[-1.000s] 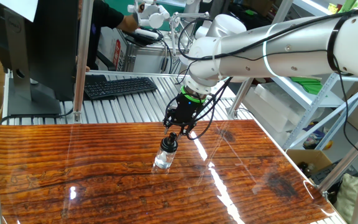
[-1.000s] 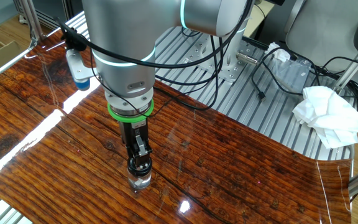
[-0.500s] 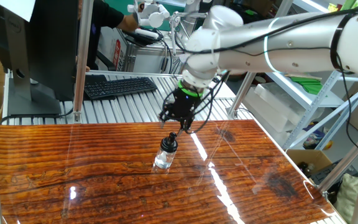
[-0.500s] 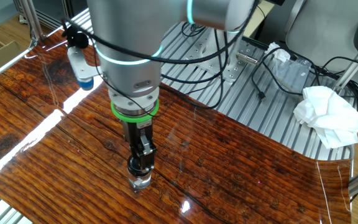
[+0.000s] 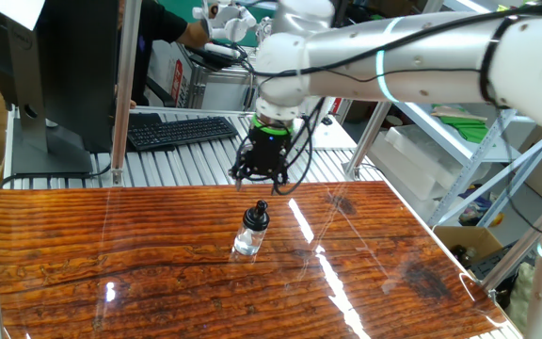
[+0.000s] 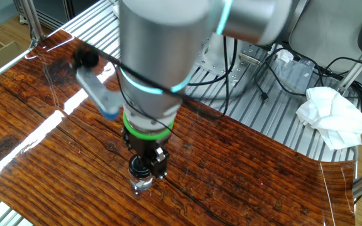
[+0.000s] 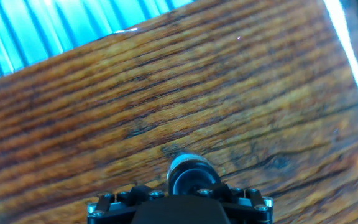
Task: Screw the lid onto the jar
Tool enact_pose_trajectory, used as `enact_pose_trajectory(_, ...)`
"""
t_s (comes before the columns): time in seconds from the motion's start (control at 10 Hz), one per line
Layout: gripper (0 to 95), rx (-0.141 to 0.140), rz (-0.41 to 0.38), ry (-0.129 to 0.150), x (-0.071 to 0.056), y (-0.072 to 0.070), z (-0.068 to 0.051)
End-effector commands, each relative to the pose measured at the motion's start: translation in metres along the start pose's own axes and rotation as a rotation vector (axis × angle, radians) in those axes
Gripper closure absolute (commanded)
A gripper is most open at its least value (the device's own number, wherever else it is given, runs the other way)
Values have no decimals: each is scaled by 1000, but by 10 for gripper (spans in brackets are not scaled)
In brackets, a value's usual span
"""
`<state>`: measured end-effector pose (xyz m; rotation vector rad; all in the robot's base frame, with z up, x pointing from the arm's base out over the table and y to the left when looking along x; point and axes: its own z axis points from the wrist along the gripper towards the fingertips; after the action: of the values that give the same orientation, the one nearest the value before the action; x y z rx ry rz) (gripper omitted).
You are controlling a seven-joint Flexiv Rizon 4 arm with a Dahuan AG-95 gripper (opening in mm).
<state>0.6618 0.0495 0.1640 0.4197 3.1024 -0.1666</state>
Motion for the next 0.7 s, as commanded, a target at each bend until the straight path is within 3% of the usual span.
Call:
enact_pose_trajectory(0.1,380,19,-83,-7,-5,-6,3)
enact_pose_trajectory(0.2,380,16,-92,-6,-6,-8,4)
enact_pose_trajectory(0.4,380,-29,-90,6,-7,-12,5)
enact_pose_trajectory(0.7,380,-60,-72,10,-4,-12,4)
